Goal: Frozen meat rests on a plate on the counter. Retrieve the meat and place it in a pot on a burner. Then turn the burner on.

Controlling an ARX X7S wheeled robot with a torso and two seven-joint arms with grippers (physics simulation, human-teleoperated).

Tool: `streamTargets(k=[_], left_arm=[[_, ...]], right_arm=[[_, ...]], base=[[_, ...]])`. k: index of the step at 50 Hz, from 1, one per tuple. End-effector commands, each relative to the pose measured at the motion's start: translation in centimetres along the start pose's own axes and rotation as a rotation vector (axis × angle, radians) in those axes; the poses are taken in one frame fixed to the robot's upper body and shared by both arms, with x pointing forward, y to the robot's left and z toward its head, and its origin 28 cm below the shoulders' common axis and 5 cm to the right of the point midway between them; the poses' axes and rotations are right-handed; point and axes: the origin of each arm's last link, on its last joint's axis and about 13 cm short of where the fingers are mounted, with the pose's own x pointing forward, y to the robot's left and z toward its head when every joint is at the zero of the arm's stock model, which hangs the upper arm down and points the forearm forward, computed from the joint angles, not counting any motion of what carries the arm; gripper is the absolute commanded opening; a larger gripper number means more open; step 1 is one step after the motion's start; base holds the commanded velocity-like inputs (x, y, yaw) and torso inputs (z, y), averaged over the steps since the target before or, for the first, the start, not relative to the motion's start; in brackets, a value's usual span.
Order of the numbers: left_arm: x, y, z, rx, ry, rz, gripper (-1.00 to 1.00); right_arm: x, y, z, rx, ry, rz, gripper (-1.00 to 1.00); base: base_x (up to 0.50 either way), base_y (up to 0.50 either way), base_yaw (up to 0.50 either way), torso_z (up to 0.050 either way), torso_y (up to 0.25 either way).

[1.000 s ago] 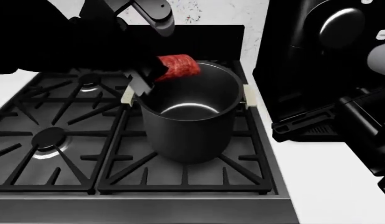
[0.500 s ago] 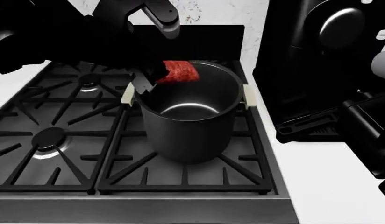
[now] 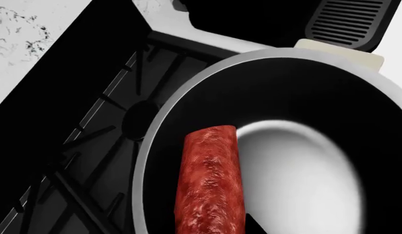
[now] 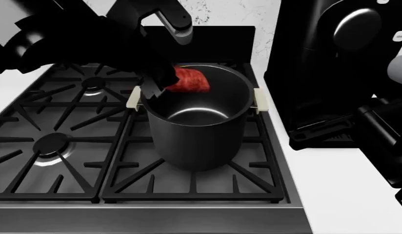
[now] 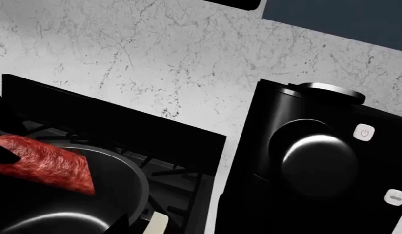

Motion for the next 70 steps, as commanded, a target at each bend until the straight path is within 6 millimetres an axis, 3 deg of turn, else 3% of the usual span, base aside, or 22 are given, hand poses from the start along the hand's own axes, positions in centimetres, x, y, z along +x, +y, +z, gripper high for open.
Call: streamTargets(k=[1,27,28,42,54,61,70], left_arm=[[-0.2,0.1,0.4,0.006,-0.017,-0.005,-1.00],[0.1,0.1,0.6,0.018,-0.005,-0.007,-1.00],[0.0,0.2,0.7,0.016,-0.008,-0.005,1.00],[-0.5,-0.1,0.7,0.033,-0.012,0.008,1.00],[-3.9,-1.5,1.3,0.017,-0.201,0.023,1.00],[-5.9,-2.9,-0.5,-0.072,-0.383,0.060,1.00],[-6.2,-5.5,-4.0,-0.159,-0.462,0.141,1.00]], right_arm=[[0.0,0.0,-0.1,0.001,0.005,-0.003,1.00],[0.1,-0.2,-0.4,0.017,0.009,-0.007,1.00],[0.1,-0.2,-0.4,0.017,0.009,-0.006,1.00],[0.0,-0.1,-0.4,0.015,0.008,-0.005,1.00],[-0.4,-0.1,-0.1,0.010,-0.004,-0.009,1.00],[-1.0,-0.1,0.5,0.005,-0.016,0.000,1.00],[-1.7,0.2,1.2,-0.006,-0.039,0.023,1.00]], base=[[0.00,0.00,0.00,0.000,0.000],[0.00,0.00,0.00,0.000,0.000],[0.00,0.00,0.00,0.000,0.000],[0.00,0.00,0.00,0.000,0.000],[0.00,0.00,0.00,0.000,0.000],[0.00,0.00,0.00,0.000,0.000],[0.00,0.00,0.00,0.000,0.000]])
